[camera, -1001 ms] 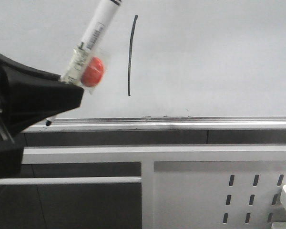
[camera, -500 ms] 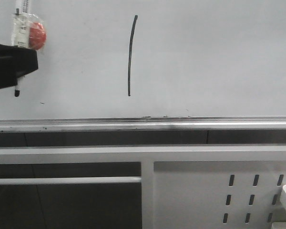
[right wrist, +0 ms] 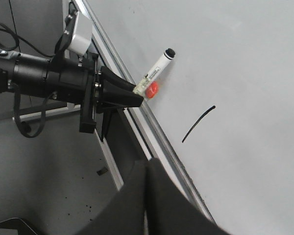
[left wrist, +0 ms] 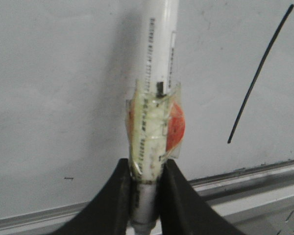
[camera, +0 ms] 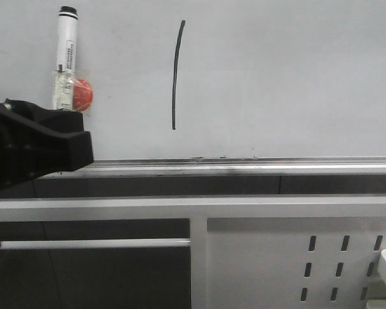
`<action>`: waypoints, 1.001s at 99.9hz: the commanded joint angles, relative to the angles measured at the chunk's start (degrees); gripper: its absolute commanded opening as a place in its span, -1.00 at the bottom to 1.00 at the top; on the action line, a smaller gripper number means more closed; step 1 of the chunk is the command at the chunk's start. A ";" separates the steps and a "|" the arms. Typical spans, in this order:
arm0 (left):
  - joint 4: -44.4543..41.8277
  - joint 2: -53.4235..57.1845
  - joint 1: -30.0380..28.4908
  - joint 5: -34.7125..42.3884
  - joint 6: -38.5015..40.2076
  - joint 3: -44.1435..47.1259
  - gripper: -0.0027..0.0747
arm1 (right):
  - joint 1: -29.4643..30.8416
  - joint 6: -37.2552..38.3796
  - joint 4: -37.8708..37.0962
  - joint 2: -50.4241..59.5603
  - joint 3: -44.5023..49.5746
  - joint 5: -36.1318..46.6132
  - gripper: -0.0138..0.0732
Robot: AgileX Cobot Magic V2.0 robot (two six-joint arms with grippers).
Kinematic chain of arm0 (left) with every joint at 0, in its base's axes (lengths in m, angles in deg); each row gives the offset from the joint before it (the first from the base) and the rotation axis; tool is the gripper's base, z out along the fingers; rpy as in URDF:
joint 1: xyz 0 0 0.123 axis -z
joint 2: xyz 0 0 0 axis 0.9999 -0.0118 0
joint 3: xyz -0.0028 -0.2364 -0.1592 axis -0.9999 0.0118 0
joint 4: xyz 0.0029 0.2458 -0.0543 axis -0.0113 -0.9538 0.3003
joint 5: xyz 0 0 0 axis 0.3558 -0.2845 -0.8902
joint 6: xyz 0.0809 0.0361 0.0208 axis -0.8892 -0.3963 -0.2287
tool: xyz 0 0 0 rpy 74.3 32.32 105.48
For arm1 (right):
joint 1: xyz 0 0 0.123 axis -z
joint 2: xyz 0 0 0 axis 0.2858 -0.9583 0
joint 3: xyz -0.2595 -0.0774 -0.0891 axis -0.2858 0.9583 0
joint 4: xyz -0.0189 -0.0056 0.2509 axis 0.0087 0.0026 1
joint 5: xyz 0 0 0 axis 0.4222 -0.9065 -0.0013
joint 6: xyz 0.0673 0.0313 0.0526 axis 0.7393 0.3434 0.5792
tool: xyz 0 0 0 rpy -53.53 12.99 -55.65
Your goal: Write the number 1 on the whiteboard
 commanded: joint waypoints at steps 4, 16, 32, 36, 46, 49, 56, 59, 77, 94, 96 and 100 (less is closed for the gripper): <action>3.90 0.00 0.50 13.30 0.61 -3.47 -0.98 | 0.36 0.02 0.99 0.07 -1.53 3.33 -0.82; 10.35 -0.96 0.39 13.30 0.61 -4.55 -0.98 | 0.36 0.02 0.87 0.07 -1.53 3.33 -0.82; 6.42 -2.21 -1.80 13.30 0.61 -4.55 -0.98 | 0.36 -0.08 0.87 0.07 -1.53 3.33 -0.82; 4.93 -2.48 -2.40 13.30 0.61 -4.55 -0.98 | 0.36 -0.08 0.87 0.07 -1.53 3.33 -0.82; 2.24 -2.75 -3.48 13.30 0.61 -4.55 -0.98 | 0.36 -0.08 0.87 0.07 -1.53 3.33 -0.82; 2.26 -2.75 -3.49 13.30 0.61 -4.55 -0.98 | 0.36 -0.08 0.87 0.07 -1.53 3.33 -0.82; 2.61 -2.75 -3.49 13.30 0.61 -4.55 -0.98 | 0.36 -0.08 0.87 0.07 -1.53 3.33 -0.82; 2.61 -2.75 -3.49 13.30 0.61 -4.55 -0.98 | 0.36 -0.08 0.87 0.07 -1.53 3.33 -0.82; 2.83 -2.75 -3.49 13.30 0.61 -4.55 -0.98 | 0.36 -0.08 0.87 0.07 -1.53 3.33 -0.82; 2.83 -2.75 -3.49 13.30 0.61 -4.55 -0.98 | 0.36 -0.08 0.87 0.07 -1.53 3.33 -0.82; 2.83 -2.75 -3.49 13.30 0.61 -4.55 -0.98 | 0.36 -0.08 0.87 0.07 -1.53 3.33 -0.82; 2.83 -2.75 -3.49 13.30 0.61 -4.55 -0.98 | 0.36 -0.08 0.87 0.07 -1.53 3.33 -0.82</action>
